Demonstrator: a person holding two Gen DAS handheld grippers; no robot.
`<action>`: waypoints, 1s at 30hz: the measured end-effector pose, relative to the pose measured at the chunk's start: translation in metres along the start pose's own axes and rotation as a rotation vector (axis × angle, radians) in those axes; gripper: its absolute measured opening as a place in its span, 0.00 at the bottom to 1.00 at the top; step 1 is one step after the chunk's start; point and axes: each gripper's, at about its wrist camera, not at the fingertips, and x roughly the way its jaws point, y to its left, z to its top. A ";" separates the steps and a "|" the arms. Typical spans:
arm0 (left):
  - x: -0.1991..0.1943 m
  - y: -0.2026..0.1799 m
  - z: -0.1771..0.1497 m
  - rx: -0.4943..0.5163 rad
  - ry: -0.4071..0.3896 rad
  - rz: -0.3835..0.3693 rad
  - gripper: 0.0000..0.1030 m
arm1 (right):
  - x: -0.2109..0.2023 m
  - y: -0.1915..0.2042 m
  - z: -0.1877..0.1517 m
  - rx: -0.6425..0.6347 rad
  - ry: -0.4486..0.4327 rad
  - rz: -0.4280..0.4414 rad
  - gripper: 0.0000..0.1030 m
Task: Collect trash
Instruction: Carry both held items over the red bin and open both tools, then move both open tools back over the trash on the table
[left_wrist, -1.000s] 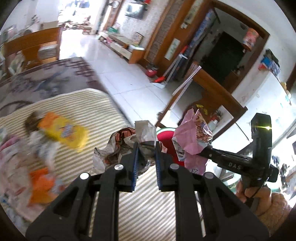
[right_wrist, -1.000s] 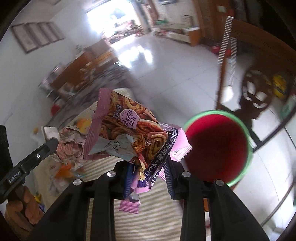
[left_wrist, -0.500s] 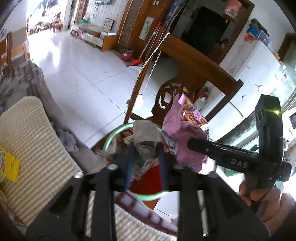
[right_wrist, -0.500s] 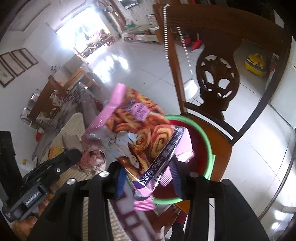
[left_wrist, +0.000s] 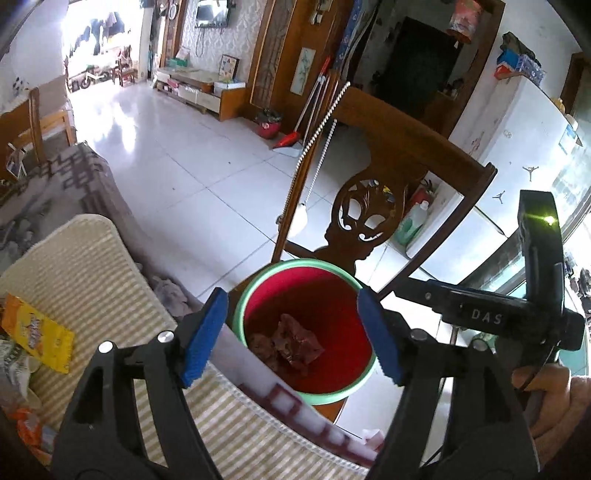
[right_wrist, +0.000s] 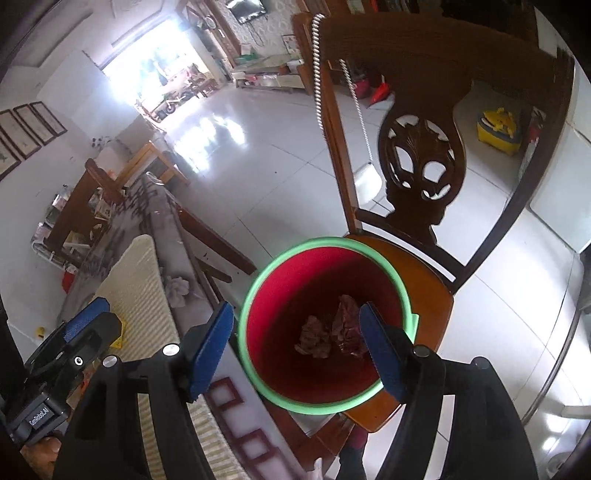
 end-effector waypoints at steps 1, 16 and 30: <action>-0.005 0.003 -0.001 -0.001 -0.007 0.001 0.68 | -0.001 0.004 0.000 -0.007 -0.005 0.002 0.67; -0.124 0.112 -0.062 -0.158 -0.092 0.161 0.73 | -0.021 0.186 -0.051 -0.356 -0.048 0.095 0.77; -0.231 0.337 -0.122 -0.356 -0.061 0.567 0.73 | 0.019 0.309 -0.125 -0.494 0.094 0.202 0.78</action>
